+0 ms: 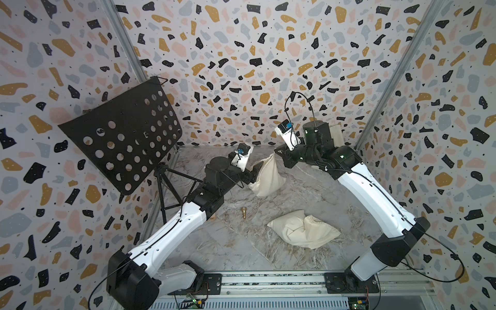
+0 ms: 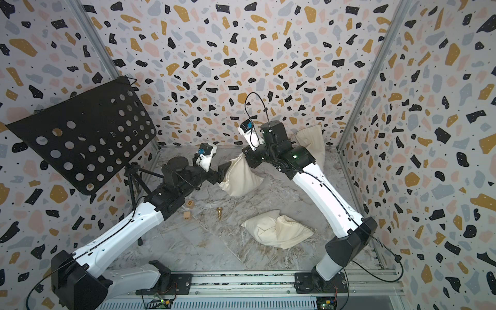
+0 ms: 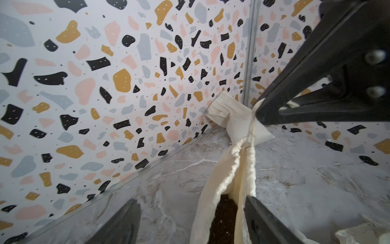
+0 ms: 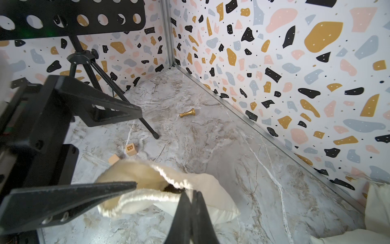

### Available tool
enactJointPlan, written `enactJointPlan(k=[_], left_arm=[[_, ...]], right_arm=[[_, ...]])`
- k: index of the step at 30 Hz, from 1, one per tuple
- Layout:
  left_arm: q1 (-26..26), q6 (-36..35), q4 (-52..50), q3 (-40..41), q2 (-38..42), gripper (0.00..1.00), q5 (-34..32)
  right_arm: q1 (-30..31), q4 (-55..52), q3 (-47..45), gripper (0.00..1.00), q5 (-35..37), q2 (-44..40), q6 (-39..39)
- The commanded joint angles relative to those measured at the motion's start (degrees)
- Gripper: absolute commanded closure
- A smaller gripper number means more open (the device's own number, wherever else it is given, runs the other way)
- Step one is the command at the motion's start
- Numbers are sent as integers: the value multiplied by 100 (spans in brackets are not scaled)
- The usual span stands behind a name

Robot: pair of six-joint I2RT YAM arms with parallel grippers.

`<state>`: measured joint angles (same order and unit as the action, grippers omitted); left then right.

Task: Close the soil bag
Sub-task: Adjust the soil bag at the center of the board, then frap the soil bag at the center of the board.

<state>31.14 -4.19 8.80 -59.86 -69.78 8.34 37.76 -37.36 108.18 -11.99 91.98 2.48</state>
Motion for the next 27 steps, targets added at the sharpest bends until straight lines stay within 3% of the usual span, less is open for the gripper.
enactJointPlan(k=[1,8,11,20,27], left_arm=[[150,18,481,-307,-261,20,654],[390,-222,288,-887,-836,28,811],[394,-252,216,-1091,-1001,38,642],[395,-514,61,-1357,-1575,83,-216],[398,-208,326,-933,-2005,95,-964]], right_arm=[[56,291,256,100,-256,-242,6],[60,300,124,100,-306,-282,-19],[65,321,58,100,-312,-299,-41],[65,320,-59,100,-281,-423,66],[58,518,-546,100,394,-1172,322]])
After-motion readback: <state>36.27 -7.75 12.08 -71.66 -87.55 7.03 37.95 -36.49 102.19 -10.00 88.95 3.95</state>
